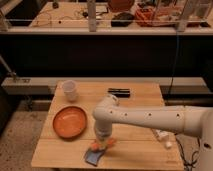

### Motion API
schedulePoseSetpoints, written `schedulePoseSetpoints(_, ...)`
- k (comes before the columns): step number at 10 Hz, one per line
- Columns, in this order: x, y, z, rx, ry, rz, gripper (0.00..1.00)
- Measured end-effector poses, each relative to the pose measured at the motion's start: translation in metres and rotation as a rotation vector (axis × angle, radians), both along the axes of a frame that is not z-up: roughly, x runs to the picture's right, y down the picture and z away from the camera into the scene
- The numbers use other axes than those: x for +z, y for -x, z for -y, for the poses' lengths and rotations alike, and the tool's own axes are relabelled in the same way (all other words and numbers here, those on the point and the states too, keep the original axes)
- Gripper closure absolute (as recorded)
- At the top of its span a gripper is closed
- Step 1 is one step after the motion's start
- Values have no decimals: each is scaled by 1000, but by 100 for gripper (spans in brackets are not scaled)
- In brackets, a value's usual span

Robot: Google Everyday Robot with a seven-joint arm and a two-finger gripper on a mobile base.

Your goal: Place the pepper on the white sponge

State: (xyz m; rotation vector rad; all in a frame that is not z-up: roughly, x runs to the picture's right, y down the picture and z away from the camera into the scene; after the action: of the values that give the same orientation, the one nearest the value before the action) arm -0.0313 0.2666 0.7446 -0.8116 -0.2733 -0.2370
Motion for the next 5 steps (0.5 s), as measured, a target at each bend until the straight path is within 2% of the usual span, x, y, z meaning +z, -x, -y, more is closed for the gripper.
schedulePoseSetpoints(5,-2,4,0,-10,-5,3,100)
